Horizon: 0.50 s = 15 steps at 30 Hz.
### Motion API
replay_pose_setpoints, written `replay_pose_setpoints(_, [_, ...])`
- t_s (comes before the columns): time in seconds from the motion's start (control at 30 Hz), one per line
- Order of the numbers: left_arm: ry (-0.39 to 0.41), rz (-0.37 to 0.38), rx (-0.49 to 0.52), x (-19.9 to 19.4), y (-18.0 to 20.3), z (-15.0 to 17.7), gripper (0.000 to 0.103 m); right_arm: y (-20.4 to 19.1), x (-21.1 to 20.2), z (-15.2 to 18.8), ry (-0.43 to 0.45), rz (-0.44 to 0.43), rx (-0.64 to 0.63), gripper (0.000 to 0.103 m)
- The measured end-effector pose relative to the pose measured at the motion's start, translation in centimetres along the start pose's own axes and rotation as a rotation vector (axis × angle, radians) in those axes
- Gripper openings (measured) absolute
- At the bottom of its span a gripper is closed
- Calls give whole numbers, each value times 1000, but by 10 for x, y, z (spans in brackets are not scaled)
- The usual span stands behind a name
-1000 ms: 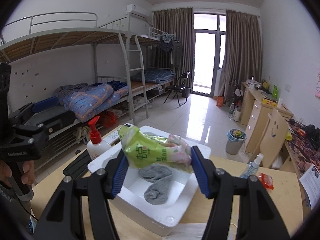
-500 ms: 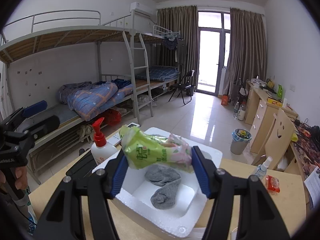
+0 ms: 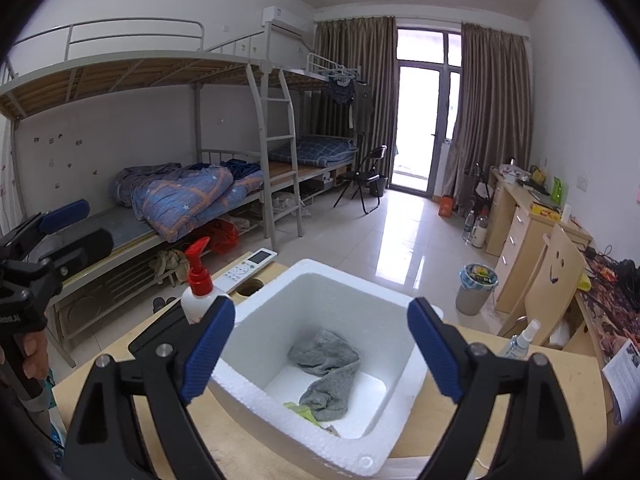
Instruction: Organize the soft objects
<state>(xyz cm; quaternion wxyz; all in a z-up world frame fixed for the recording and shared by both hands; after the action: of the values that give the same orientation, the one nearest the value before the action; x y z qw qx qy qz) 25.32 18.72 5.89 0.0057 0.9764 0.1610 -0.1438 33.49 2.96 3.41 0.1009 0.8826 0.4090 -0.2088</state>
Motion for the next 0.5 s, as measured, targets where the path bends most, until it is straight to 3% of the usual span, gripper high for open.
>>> replay_pose_setpoints(0.27, [6,6,3,-8,4,-1,102,2,-7,0,6,11,10,94])
replay_pose_setpoints(0.33, [9,6,5,-11,6,-2,102,2,-10,1,7,13,15,103])
replay_pose_setpoints(0.5, [21,13,8,-20,12,-6,102,-1,-20,1,22,17,4,103])
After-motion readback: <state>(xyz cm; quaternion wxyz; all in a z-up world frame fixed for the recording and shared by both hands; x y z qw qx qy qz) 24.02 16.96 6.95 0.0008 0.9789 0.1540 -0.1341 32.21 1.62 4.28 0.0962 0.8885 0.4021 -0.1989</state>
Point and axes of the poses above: each gripper's, at about its wrist camera, not at the fingertips, and x roughly the way its jaws point, y to its right, z to its underside, the point moved 9 cm from there along x, roughly the way its jaws point, and after that the axes turned 4 degrees about -z, right-handed, at the moved point
